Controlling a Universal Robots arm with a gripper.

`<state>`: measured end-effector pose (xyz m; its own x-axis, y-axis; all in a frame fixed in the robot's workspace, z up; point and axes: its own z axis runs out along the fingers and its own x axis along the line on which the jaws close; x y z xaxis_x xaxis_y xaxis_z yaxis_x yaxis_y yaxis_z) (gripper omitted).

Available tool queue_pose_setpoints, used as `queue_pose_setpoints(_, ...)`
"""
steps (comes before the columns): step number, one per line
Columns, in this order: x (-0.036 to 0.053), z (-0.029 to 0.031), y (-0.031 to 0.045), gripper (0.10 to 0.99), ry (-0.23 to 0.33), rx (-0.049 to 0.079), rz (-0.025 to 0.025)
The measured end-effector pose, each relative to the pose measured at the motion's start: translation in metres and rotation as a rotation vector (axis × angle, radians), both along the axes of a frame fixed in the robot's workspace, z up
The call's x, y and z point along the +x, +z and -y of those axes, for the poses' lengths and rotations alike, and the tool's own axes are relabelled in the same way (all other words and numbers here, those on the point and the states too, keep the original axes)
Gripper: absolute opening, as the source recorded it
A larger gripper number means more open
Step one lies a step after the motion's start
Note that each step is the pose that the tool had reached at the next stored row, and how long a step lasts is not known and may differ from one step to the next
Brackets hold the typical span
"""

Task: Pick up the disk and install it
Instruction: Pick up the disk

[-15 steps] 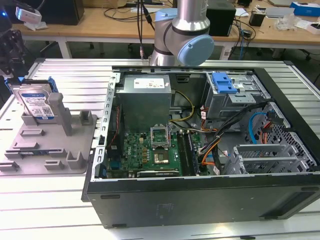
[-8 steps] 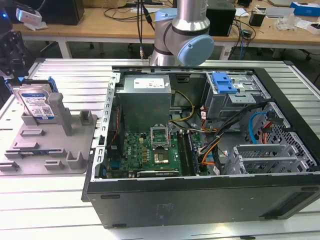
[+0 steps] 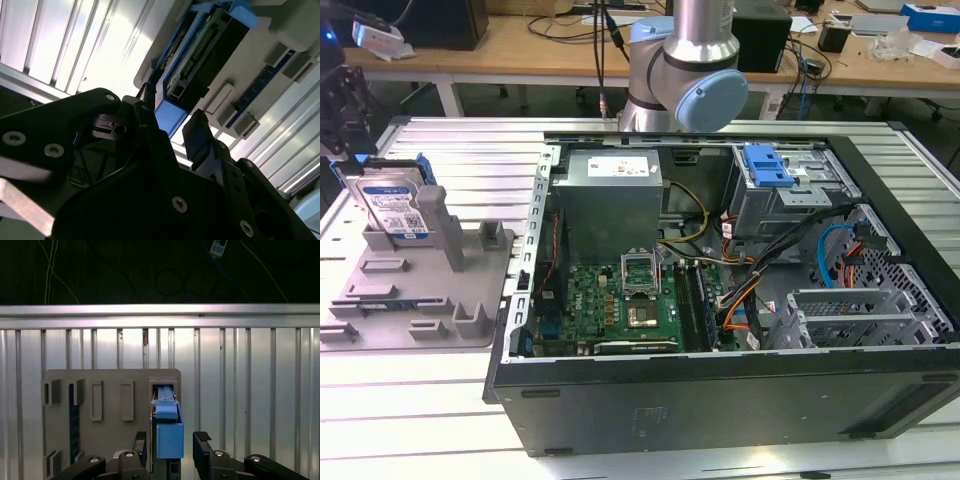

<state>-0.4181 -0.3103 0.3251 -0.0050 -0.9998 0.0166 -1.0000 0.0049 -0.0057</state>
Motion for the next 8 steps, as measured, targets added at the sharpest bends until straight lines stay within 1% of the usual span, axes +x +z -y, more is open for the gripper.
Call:
queue_pose_setpoints(5,-0.0010,0.0000,-0.0032,0.498,0.000,0.000,0.0009)
queue_pose_setpoints(8,-0.0023,0.0000,-0.0072,0.498,0.010,0.000,0.0082)
